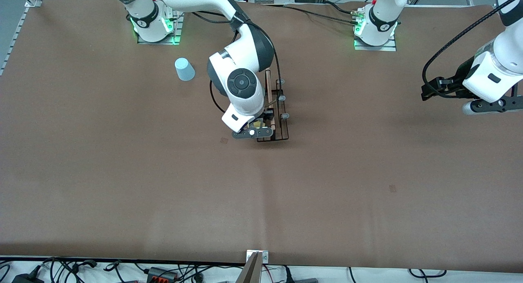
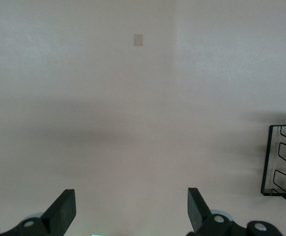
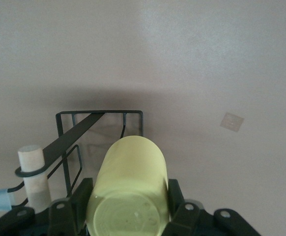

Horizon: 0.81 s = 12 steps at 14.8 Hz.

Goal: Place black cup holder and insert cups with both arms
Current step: 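Hang the yellow cup on a rack peg and open the right gripper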

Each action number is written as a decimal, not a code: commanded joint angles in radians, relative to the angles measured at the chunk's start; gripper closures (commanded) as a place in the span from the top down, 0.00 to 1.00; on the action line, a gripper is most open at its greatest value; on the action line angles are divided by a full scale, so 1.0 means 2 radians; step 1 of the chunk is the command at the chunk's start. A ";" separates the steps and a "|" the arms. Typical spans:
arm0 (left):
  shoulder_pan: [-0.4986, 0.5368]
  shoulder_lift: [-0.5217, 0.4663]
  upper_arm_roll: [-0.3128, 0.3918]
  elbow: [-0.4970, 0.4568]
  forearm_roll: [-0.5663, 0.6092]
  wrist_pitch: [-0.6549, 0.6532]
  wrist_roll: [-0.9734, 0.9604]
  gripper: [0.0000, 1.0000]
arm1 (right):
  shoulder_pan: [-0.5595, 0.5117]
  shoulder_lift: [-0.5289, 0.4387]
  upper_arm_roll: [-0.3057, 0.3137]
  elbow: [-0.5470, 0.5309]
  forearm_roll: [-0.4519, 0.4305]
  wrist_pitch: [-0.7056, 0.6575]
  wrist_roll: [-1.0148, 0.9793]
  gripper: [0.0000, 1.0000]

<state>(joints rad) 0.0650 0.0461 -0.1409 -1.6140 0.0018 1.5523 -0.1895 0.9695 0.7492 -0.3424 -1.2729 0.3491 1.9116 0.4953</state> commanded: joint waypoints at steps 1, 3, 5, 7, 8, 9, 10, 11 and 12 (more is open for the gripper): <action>-0.002 0.003 0.002 0.010 0.004 -0.001 0.005 1.00 | 0.005 -0.002 -0.004 0.001 0.006 0.004 0.004 1.00; -0.002 0.003 0.002 0.010 0.004 -0.002 0.005 1.00 | 0.005 -0.009 -0.006 0.004 0.006 0.001 0.020 1.00; -0.002 0.003 0.002 0.010 0.003 -0.002 0.005 1.00 | 0.002 -0.015 -0.007 0.004 0.005 0.001 0.035 1.00; -0.002 0.003 0.002 0.010 0.003 -0.002 0.005 1.00 | 0.002 -0.027 -0.011 0.004 0.004 -0.003 0.038 1.00; -0.002 0.003 0.002 0.010 0.004 -0.002 0.005 1.00 | 0.002 -0.033 -0.011 0.004 0.003 -0.005 0.038 1.00; -0.002 0.003 0.002 0.010 0.003 -0.002 0.005 1.00 | 0.001 -0.038 -0.011 0.004 0.002 -0.006 0.038 1.00; -0.002 0.003 0.002 0.010 0.003 -0.002 0.005 1.00 | 0.000 -0.046 -0.011 0.004 0.001 -0.008 0.038 1.00; -0.002 0.003 0.002 0.010 0.004 -0.002 0.005 1.00 | -0.002 -0.051 -0.015 0.004 0.000 -0.015 0.038 1.00; -0.002 0.003 0.002 0.010 0.003 -0.002 0.005 1.00 | -0.002 -0.052 -0.027 0.004 0.000 -0.025 0.038 1.00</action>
<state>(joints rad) 0.0650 0.0464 -0.1409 -1.6136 0.0018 1.5523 -0.1895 0.9688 0.6700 -0.3725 -1.2615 0.3488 1.9005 0.5542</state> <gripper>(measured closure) 0.000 0.000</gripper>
